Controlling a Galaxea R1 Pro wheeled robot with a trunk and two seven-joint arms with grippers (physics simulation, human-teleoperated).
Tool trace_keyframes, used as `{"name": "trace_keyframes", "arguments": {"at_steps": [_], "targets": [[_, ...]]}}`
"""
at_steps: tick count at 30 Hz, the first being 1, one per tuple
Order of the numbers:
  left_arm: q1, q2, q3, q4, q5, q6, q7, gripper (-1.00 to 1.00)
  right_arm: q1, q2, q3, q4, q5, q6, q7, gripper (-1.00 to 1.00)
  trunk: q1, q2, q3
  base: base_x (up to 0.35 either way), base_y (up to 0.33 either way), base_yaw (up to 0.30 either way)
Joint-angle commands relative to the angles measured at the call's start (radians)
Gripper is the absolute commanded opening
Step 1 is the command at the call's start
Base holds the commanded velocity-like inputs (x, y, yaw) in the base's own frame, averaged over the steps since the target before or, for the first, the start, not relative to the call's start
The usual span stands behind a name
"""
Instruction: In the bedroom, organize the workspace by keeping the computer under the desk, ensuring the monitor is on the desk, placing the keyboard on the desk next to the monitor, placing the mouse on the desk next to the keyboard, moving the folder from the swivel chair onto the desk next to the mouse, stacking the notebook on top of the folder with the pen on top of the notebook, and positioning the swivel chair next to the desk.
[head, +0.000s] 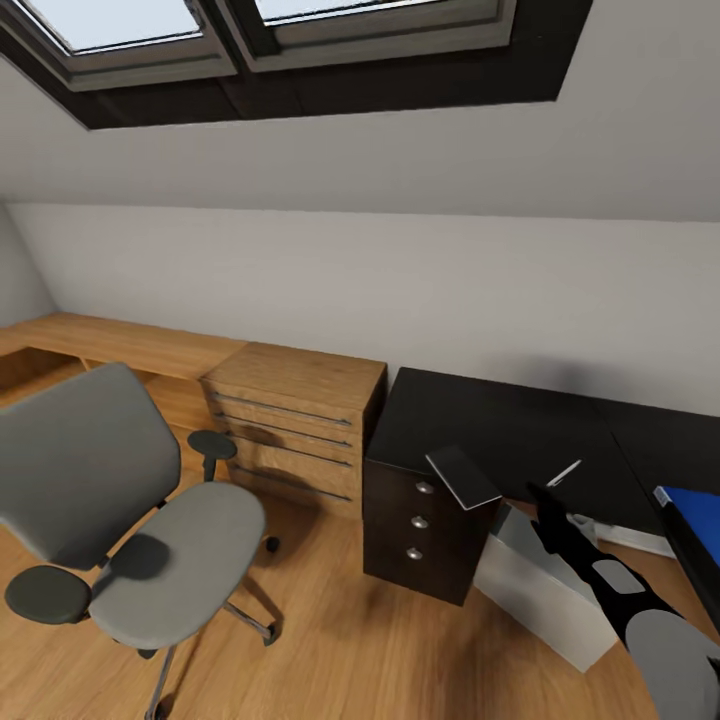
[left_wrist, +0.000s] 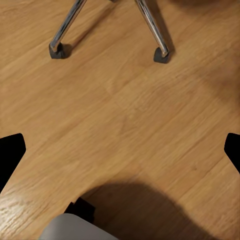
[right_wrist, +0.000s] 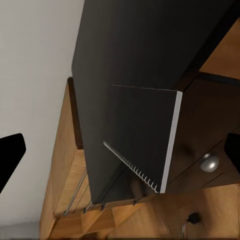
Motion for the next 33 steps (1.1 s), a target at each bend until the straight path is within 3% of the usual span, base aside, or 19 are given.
{"name": "trace_keyframes", "arguments": {"at_steps": [1, 17, 27, 31, 33], "targets": [[0.0, 0.0, -0.003, 0.0, 0.01, -0.003, -0.002, 1.0, -0.001, 0.001, -0.005, 0.0, -0.004, 0.009, 0.001, 1.0, 0.004, -0.008, -0.004, 0.0, 0.0, 0.02], [0.0, -0.001, -0.006, 0.0, 0.011, 0.001, -0.001, 1.0, -0.001, 0.004, -0.005, 0.021, 0.007, 0.009, 0.002, 1.0, 0.065, -0.12, -0.054, 0.0, 0.0, 0.004], [0.0, -0.003, -0.007, -0.048, 0.008, 0.014, 0.002, 1.0, -0.001, 0.014, -0.004, 0.038, 0.072, 0.009, 0.001, 1.0, 0.104, -0.19, -0.086, 0.0, 0.0, 0.0], [0.0, -0.013, -0.01, -0.11, -0.005, 0.055, 0.003, 1.0, -0.001, 0.016, -0.004, 0.039, 0.089, 0.009, 0.001, 1.0, 0.119, -0.218, -0.098, 0.0, 0.0, 0.0], [0.0, -0.028, -0.012, -0.167, -0.032, 0.127, 0.005, 1.0, -0.001, 0.018, -0.005, 0.039, 0.094, 0.01, 0.0, 1.0, 0.127, -0.232, -0.105, 0.0, 0.0, 0.0]]}}
